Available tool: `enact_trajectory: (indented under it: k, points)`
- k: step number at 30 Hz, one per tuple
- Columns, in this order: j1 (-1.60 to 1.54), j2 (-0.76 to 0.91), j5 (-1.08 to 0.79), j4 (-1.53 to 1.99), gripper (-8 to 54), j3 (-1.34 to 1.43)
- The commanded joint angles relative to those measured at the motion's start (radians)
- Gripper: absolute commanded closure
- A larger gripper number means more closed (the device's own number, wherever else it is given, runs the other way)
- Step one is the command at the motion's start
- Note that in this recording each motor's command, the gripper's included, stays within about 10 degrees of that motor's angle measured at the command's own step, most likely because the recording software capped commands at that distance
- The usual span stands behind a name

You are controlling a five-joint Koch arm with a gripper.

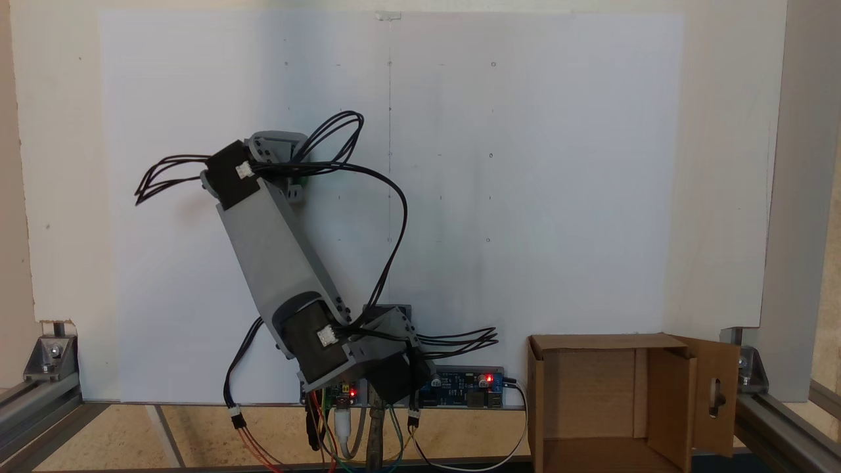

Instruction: Grasp a green dice and put it in the bin.

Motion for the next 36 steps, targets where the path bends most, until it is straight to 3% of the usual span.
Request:
enact_trajectory:
  k: [1,7,20,27,36]
  points:
    - [0.003,0.097,0.074,0.063,34.0,-0.014]
    - [0.077,0.256,0.071,0.316,34.0,-0.187]
    - [0.298,0.267,0.034,0.822,34.0,-0.899]
    - [0.399,0.278,-0.029,0.836,34.0,-0.873]
    - [0.981,0.342,-0.342,0.710,34.0,-0.699]
